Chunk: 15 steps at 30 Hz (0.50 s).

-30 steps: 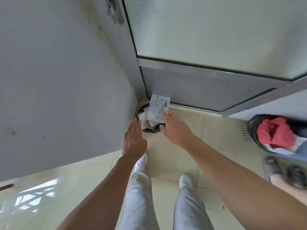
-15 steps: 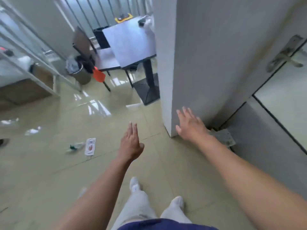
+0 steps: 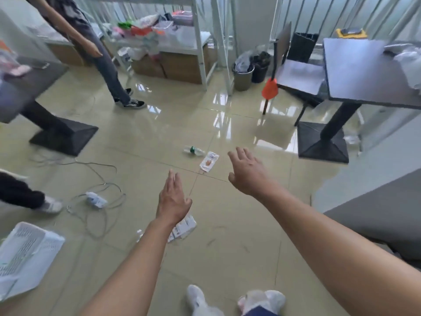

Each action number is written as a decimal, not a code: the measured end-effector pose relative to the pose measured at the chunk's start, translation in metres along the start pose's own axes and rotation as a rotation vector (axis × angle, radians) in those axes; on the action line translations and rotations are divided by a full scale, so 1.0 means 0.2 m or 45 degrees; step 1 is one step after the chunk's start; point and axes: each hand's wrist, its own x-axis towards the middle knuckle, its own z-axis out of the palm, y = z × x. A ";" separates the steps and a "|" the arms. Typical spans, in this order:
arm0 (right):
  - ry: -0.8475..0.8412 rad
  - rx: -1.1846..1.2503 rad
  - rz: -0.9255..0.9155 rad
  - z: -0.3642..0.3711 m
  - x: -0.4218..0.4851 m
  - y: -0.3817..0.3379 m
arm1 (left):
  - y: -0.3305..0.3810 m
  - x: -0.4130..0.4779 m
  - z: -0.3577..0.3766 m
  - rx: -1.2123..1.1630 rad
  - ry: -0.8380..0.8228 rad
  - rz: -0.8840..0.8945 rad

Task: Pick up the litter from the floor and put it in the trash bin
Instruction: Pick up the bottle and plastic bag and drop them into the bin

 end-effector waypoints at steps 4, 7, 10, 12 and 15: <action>-0.071 -0.023 -0.017 0.12 0.13 -0.41 | -0.47 -0.03 -0.12 0.040 -0.076 -0.050; -0.109 -0.061 -0.028 0.17 0.24 -0.67 | -0.71 0.05 -0.27 0.162 -0.155 -0.012; -0.135 -0.067 -0.040 0.20 0.34 -0.87 | -0.87 0.20 -0.44 0.209 -0.109 0.061; -0.140 -0.075 -0.061 0.20 0.42 -0.97 | -0.95 0.31 -0.52 0.203 -0.109 0.078; -0.118 -0.073 -0.057 0.17 0.61 -1.04 | -1.05 0.49 -0.55 0.211 -0.141 0.084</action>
